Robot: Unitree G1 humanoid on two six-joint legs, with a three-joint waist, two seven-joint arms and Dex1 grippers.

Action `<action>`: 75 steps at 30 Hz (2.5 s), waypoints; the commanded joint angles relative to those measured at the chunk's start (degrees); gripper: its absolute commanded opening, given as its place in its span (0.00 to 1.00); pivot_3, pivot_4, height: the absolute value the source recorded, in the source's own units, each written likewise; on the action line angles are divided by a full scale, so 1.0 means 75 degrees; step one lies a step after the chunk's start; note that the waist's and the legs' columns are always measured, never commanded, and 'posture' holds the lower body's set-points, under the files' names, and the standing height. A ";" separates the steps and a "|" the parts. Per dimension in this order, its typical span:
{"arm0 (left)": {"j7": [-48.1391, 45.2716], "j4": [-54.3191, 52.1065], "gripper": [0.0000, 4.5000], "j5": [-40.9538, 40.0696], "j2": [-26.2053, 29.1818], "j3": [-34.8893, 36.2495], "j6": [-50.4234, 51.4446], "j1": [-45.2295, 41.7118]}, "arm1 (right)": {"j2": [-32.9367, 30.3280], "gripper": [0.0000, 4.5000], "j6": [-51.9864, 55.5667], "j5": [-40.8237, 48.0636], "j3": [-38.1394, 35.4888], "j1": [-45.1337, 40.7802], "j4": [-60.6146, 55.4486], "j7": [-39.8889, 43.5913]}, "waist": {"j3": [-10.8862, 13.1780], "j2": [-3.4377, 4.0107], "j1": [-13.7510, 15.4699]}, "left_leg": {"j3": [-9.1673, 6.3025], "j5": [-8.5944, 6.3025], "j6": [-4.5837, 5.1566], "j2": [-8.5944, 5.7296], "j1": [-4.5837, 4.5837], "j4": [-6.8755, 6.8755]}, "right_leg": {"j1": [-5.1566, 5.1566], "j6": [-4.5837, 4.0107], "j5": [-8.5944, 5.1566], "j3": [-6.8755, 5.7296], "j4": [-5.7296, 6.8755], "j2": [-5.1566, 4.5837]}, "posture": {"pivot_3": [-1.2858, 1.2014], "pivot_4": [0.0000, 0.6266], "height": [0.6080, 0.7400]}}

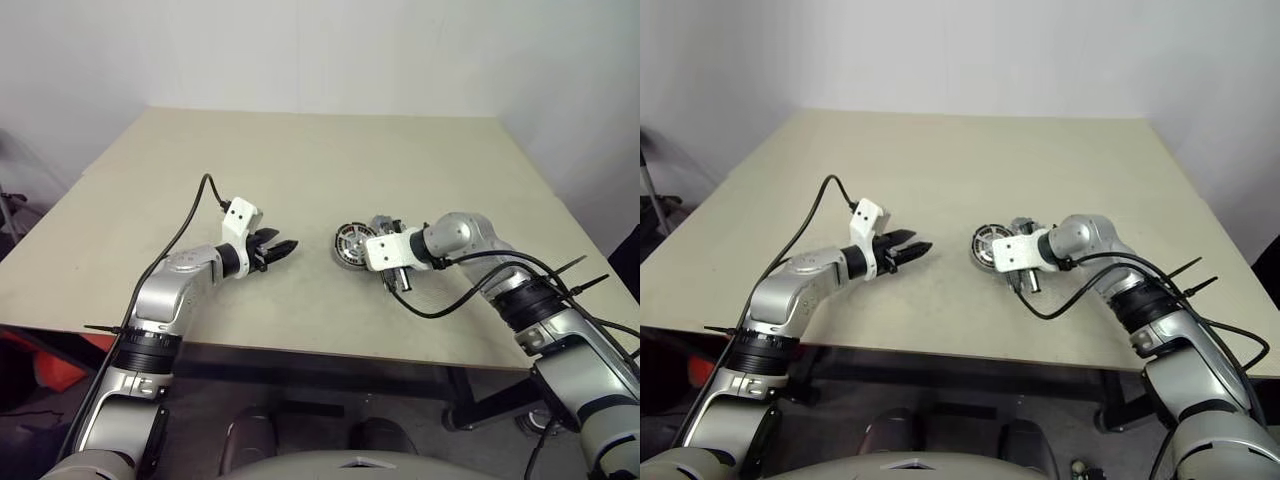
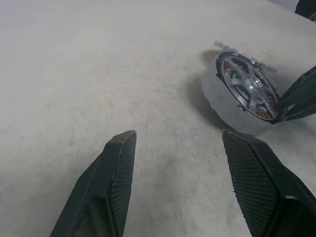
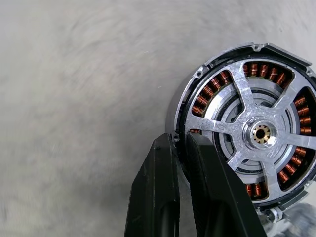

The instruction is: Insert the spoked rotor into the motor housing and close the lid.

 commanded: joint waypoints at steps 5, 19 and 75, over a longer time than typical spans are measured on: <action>0.0178 0.0036 0.66 0.0177 0.0182 0.0193 -0.0260 -0.0066 | 0.0808 0.00 0.2604 0.0828 -0.0792 -0.0188 -0.0986 -0.0272 | 0.0002 0.0000 -0.0049 | -0.0001 -0.0001 0.0005 0.0003 -0.0067 -0.0003 | -0.0067 -0.0011 0.0007 -0.0001 0.0001 0.0005 | 0.52 0.00 1.00; 0.0228 0.0170 0.66 0.0347 0.0495 0.0271 -0.0440 0.0009 | 0.1778 0.00 0.5088 0.1347 -0.0644 0.0010 -0.1582 -0.0844 | 0.0002 0.0000 -0.0044 | -0.0001 0.0006 -0.0014 0.0035 -0.0060 -0.0005 | -0.0071 -0.0030 0.0002 -0.0002 0.0005 0.0034 | 0.52 0.00 1.00; -0.0964 0.1478 0.66 0.0962 0.0225 -0.0526 -0.1355 -0.0992 | 0.4288 0.50 1.1941 0.7472 -0.8258 0.3057 -0.5114 -0.6821 | -0.0002 0.0012 0.0157 | -0.0001 0.0105 -0.0178 0.0038 0.0010 -0.0168 | -0.0067 -0.0032 -0.0016 0.0007 -0.0021 0.0063 | 0.52 0.00 1.00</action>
